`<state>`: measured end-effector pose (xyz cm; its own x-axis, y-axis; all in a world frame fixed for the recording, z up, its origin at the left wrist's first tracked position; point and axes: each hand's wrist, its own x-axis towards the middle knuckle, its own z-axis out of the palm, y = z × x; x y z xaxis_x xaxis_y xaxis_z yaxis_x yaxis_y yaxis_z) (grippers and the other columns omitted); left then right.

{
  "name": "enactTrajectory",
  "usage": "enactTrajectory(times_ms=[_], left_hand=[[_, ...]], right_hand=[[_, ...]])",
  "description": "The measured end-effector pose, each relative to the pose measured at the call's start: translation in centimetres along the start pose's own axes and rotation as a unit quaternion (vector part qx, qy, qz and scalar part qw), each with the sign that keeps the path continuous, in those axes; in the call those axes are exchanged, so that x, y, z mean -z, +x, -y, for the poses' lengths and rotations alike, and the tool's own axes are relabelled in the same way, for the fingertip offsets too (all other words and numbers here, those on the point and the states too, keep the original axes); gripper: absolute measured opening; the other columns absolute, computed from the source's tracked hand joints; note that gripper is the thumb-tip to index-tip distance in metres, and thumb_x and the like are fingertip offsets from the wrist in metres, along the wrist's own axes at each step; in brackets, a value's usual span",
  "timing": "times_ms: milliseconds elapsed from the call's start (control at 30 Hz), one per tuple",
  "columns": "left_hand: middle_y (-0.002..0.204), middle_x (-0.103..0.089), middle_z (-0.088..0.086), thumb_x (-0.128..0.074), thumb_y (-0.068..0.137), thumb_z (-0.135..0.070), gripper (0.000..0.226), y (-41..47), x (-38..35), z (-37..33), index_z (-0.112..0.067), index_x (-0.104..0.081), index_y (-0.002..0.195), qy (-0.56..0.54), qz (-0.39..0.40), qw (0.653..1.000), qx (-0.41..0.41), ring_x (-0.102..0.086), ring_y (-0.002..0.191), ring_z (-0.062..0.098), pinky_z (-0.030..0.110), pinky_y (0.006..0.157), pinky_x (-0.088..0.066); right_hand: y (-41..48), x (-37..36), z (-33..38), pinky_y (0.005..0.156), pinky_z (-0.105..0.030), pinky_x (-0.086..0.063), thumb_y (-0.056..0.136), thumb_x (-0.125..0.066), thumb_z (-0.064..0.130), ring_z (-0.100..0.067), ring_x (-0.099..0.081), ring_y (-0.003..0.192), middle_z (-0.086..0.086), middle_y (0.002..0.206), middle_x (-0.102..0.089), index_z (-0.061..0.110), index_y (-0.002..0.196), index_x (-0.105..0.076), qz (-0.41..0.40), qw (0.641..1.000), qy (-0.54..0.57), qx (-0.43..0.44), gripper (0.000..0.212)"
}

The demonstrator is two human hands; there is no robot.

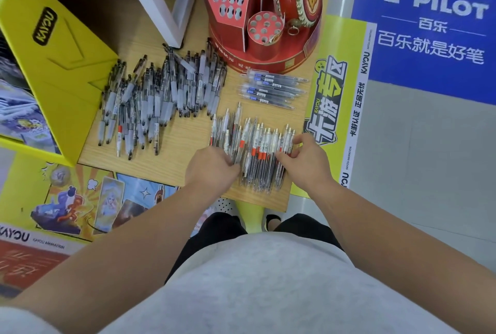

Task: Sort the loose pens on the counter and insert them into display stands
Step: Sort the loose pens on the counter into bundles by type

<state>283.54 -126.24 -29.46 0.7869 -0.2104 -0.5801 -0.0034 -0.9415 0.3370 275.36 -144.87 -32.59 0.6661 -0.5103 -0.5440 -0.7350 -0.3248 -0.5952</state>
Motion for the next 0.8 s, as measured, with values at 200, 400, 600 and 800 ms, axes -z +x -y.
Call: enactTrajectory(times_ms=[200,400,600,800], left_hand=[[0.106,-0.067,0.006,-0.064,0.094,-0.039,0.033,1.4,1.2,1.4,-0.013,-0.067,0.114,-0.039,-0.12,0.992,-0.005,-0.065,0.089,0.024,0.034,0.071,-0.052],[0.131,-0.05,0.013,-0.062,0.092,-0.053,0.06,4.1,1.4,2.6,-0.005,-0.058,0.127,-0.025,-0.036,0.999,0.007,-0.054,0.096,0.025,0.032,0.076,-0.041],[0.145,-0.045,0.016,-0.063,0.091,-0.055,0.077,3.8,0.6,2.5,-0.004,-0.047,0.145,-0.028,-0.021,0.999,-0.027,-0.051,0.126,0.031,0.038,0.102,-0.046],[0.144,-0.044,0.016,-0.063,0.091,-0.053,0.074,3.7,0.8,2.7,-0.005,-0.049,0.145,-0.03,-0.017,0.998,-0.052,-0.055,0.121,0.031,0.038,0.1,-0.048]], right_hand=[[0.0,0.0,0.1,0.06,-0.033,-0.045,0.09,-0.071,0.037,-0.015,-0.057,0.068,0.002,0.077,-0.058,0.017,0.117,-0.052,-0.005,1.0,-0.01,-0.002,0.039],[-0.3,-0.3,0.7,0.059,-0.031,-0.044,0.091,-0.07,0.037,-0.011,-0.057,0.067,0.003,0.076,-0.058,0.016,0.129,-0.049,-0.012,1.0,-0.014,-0.012,0.048],[-1.2,-0.5,0.7,0.068,-0.031,-0.045,0.092,-0.07,0.038,-0.013,-0.057,0.074,0.003,0.08,-0.059,0.015,0.134,-0.048,-0.013,0.999,-0.011,-0.036,0.053],[-1.8,-0.6,1.2,0.07,-0.034,-0.048,0.093,-0.067,0.04,-0.011,-0.057,0.068,0.003,0.075,-0.058,0.018,0.133,-0.047,-0.027,0.998,-0.015,-0.06,0.05]])
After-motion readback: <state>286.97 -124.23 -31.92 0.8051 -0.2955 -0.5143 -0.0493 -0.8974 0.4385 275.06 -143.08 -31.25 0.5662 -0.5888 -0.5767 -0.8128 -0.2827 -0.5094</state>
